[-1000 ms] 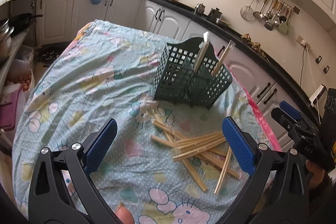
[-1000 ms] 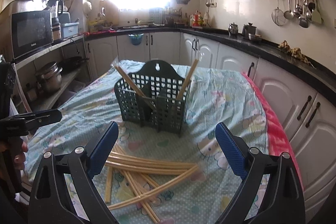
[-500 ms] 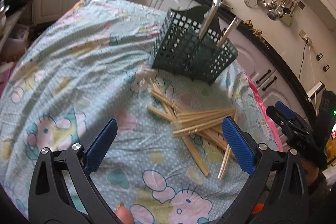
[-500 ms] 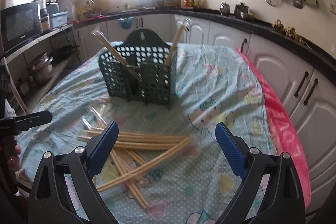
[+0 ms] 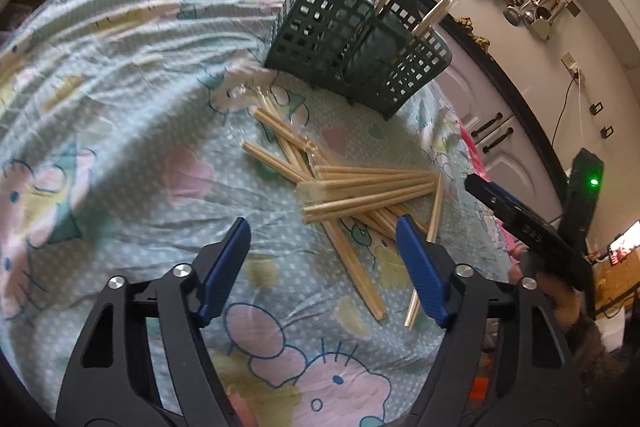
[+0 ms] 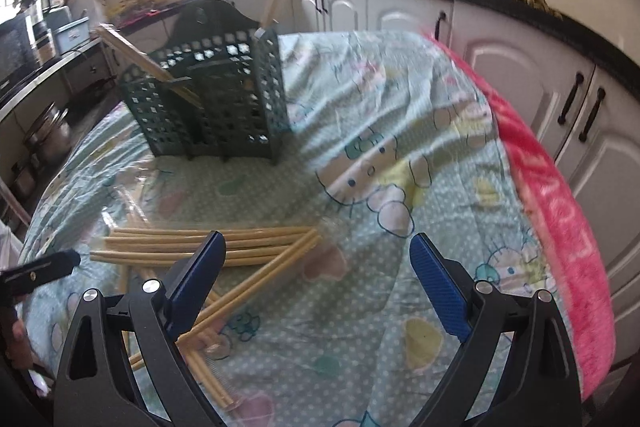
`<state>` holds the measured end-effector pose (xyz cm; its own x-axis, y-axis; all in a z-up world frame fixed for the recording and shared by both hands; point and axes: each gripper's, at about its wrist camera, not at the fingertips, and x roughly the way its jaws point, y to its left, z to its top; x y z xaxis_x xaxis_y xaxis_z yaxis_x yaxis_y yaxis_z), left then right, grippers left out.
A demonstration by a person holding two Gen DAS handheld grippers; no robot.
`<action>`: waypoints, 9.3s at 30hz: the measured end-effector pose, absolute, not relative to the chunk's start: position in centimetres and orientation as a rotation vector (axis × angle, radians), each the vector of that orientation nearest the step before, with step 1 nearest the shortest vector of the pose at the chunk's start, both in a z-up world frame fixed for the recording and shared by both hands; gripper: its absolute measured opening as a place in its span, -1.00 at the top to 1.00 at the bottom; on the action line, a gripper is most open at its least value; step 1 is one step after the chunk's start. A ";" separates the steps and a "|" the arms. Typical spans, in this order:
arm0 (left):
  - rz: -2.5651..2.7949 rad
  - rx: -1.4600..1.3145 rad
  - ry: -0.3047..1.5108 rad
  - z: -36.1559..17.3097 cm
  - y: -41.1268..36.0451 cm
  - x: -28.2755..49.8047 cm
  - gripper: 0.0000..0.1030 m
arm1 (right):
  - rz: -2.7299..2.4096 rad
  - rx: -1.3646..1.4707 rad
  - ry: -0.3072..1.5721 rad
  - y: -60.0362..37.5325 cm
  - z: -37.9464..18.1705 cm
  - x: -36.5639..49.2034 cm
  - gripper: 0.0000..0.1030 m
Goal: Organize utensils
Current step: 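Close the right tool on a chopstick while the left tool grasps another chopstick, then lift both held chopsticks upright and carry them above the green caddy, then lower the chopsticks into the caddy and open both tools, then withdraw both open tools from the caddy toward the chopstick pile, then close the right tool on a chopstick while the left tool grasps another chopstick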
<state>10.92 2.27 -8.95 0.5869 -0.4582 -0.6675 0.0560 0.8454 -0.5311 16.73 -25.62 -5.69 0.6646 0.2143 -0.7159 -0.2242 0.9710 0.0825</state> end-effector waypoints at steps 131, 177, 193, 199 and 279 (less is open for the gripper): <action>-0.253 -0.231 0.485 12.2 6.5 20.7 0.95 | 0.558 -0.022 0.269 -12.2 18.5 26.0 0.97; -0.148 -0.279 0.454 8.1 6.9 13.7 -0.79 | 0.439 -0.027 0.393 -18.8 10.4 18.2 -0.66; -0.154 -0.272 0.475 6.8 6.0 10.8 -0.79 | 0.434 -0.044 0.431 -20.1 8.7 15.0 -0.66; -0.159 -0.269 0.510 5.4 5.5 10.4 -0.79 | 0.444 -0.065 0.461 -19.9 7.5 14.2 -0.67; -0.450 -0.454 0.783 -6.1 2.3 12.4 0.94 | 0.595 -0.149 0.850 -22.9 -5.0 7.9 0.87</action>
<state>12.42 2.33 -6.06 0.6259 -0.5405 -0.5622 0.2146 0.8124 -0.5421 7.85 -22.88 -4.97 0.5096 0.4343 -0.7427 -0.5494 0.8286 0.1075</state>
